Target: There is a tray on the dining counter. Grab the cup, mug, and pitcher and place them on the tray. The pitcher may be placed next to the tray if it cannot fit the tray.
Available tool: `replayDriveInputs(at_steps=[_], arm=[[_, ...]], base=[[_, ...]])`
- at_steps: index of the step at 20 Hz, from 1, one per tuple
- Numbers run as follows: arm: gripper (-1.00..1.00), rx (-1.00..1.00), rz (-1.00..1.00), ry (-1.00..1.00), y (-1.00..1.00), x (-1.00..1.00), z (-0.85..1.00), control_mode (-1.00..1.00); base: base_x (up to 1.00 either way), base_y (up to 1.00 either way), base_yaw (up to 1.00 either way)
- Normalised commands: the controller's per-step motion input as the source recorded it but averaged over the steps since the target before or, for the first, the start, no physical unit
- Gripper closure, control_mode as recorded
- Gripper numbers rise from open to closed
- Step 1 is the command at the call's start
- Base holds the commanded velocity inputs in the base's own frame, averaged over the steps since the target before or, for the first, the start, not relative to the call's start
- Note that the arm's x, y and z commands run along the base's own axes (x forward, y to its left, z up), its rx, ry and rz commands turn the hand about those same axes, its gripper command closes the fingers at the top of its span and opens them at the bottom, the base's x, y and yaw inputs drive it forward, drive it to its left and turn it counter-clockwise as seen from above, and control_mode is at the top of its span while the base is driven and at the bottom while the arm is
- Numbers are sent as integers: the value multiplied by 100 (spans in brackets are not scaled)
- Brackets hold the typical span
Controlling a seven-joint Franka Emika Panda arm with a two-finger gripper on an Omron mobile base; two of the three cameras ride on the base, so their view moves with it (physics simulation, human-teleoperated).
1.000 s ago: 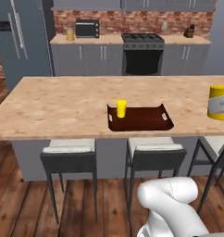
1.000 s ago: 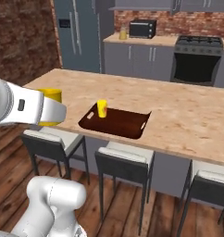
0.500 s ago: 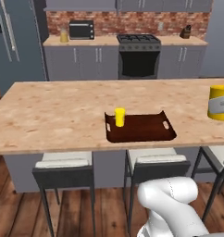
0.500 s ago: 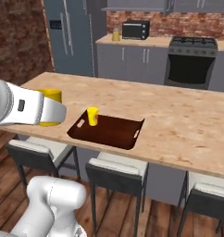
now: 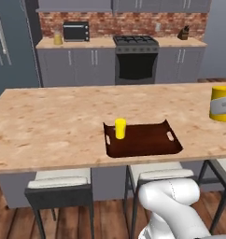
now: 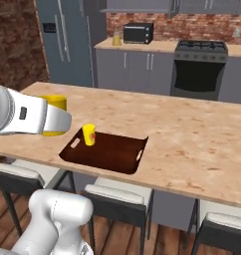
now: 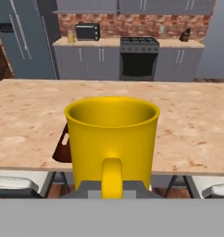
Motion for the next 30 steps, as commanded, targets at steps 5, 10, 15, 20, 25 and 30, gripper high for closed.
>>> replayDriveInputs(at_steps=[5, 10, 15, 20, 25, 30], arm=[[100, 0, 0, 0, 0, 0, 0, 100], [100, 0, 0, 0, 0, 0, 0, 100], [100, 0, 0, 0, 0, 0, 0, 100], [100, 0, 0, 0, 0, 0, 0, 100], [100, 0, 0, 0, 0, 0, 0, 100], [100, 0, 0, 0, 0, 0, 0, 100]], base=[[42, 11, -3], [21, 16, -9], [1, 21, -13], [0, 35, -16], [1, 40, -15], [9, 38, -11]])
